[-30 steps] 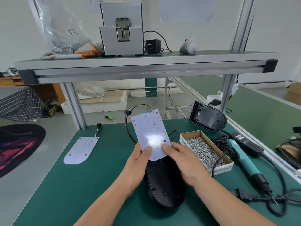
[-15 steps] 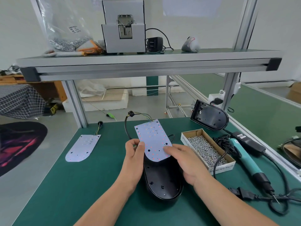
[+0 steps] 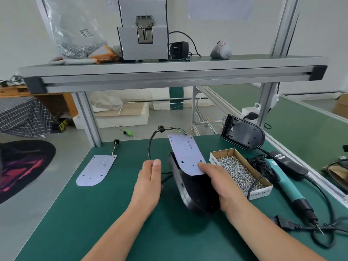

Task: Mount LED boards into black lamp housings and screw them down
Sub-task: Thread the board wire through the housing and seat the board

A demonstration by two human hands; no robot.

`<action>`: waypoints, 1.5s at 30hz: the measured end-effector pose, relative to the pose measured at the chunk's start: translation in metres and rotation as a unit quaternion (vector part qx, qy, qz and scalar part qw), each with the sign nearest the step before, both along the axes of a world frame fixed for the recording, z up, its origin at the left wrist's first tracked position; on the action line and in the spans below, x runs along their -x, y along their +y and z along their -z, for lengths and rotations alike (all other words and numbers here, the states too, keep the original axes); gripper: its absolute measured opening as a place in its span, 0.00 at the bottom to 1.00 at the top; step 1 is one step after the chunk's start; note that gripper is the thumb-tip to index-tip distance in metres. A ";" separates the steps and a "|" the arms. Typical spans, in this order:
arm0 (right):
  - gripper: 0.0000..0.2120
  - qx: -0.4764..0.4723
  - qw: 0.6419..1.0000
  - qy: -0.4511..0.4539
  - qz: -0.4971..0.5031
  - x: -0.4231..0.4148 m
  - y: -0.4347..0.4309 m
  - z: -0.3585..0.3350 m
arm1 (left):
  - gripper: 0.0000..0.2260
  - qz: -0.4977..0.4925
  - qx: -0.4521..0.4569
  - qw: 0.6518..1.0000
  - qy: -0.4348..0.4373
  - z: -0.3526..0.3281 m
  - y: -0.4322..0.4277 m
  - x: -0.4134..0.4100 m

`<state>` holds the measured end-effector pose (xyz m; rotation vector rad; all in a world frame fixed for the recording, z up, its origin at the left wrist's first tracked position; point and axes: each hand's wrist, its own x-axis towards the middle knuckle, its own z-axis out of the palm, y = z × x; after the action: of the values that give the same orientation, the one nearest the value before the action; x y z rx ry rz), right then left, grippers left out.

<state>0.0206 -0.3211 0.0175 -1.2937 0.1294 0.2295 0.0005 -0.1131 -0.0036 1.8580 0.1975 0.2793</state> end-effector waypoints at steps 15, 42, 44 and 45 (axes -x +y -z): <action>0.14 -0.055 0.994 0.097 -0.001 -0.006 -0.011 0.001 | 0.20 0.129 0.554 0.822 0.038 -0.014 0.026 -0.005; 0.13 -0.098 0.993 0.052 0.039 -0.008 -0.017 0.001 | 0.06 0.129 0.299 0.943 0.069 -0.016 0.030 -0.001; 0.13 -0.089 0.994 0.055 0.035 -0.008 -0.012 0.003 | 0.08 0.140 0.451 0.880 0.044 -0.015 0.028 -0.003; 0.14 -0.086 0.994 0.054 0.034 -0.008 -0.011 0.004 | 0.09 0.158 0.500 0.851 0.031 -0.014 0.025 -0.003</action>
<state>0.0283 -0.3319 0.0136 -1.1036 0.2404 0.2479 0.0037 -0.0879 0.0102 0.8274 0.0502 -0.1176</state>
